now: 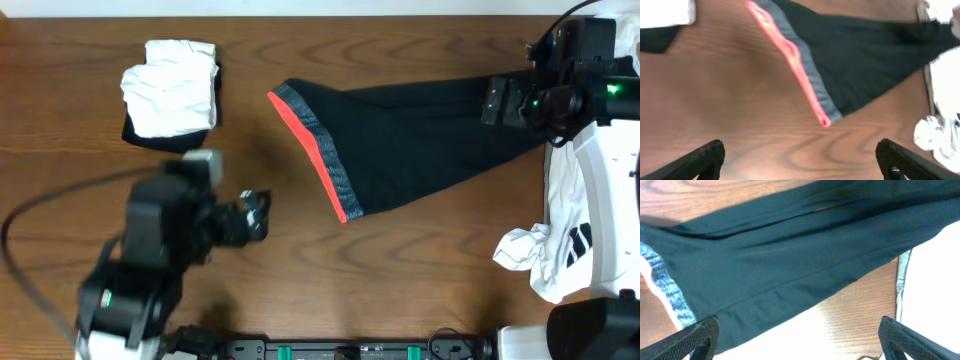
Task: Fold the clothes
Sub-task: 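Reach the left gripper to the leggings' red-trimmed waistband corner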
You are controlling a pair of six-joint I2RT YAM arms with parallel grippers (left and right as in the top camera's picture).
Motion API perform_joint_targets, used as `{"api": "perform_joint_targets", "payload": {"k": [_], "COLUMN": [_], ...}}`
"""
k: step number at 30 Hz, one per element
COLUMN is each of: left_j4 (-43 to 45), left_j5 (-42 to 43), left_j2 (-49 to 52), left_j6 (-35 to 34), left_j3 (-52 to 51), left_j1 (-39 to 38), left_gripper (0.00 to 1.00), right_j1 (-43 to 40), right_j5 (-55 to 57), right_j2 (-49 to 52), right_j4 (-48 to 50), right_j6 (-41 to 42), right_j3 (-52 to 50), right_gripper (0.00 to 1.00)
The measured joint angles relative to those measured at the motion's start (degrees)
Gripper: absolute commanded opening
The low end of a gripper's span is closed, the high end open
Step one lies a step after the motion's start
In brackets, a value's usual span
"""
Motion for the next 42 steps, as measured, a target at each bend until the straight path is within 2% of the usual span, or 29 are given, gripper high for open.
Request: {"api": "perform_joint_targets", "payload": {"k": [3, 9, 13, 26, 34, 38, 39, 40, 41, 42], "left_j4": [3.39, 13.42, 13.94, 12.39, 11.34, 8.90, 8.31, 7.80, 7.52, 7.41], "left_j5": [0.04, 0.22, 0.44, 1.03, -0.76, -1.44, -1.75, -2.05, -2.54, -2.95], "left_j2": [9.05, 21.99, 27.10, 36.68, 36.94, 36.94, 36.94, 36.94, 36.94, 36.94], "left_j6": [-0.11, -0.35, -0.68, -3.87, -4.07, -4.07, -4.07, -4.07, -4.07, -4.07], "left_j3": [3.61, 3.89, 3.89, 3.89, 3.89, 3.89, 3.89, 3.89, 3.89, 3.89], "left_j1": [-4.81, -12.61, -13.97, -18.60, -19.08, -19.08, -19.08, -19.08, -19.08, -19.08], "left_gripper": [0.98, 0.98, 0.98, 0.98, 0.98, 0.98, 0.98, 0.98, 0.98, 0.98], "right_j1": [0.00, 0.00, 0.02, 0.02, 0.02, 0.00, -0.09, -0.24, -0.57, -0.92], "right_j5": [0.00, 0.00, 0.00, -0.02, -0.35, -0.37, -0.31, -0.31, -0.35, -0.26], "right_j2": [0.00, 0.00, 0.00, 0.00, 0.00, 0.00, 0.00, 0.00, -0.02, -0.02], "right_j4": [0.02, 0.02, 0.00, 0.02, 0.35, -4.22, -5.42, -5.75, -5.70, -5.57], "right_j6": [-0.02, -0.17, -0.17, -0.17, -0.17, -0.39, -0.39, -0.37, -0.52, -0.26], "right_j3": [0.00, 0.00, 0.00, 0.00, 0.00, -0.02, -0.15, -0.46, -1.11, -2.14], "right_gripper": [0.99, 0.99, 0.99, 0.99, 0.99, 0.99, 0.97, 0.83, 0.62, 0.36]}}
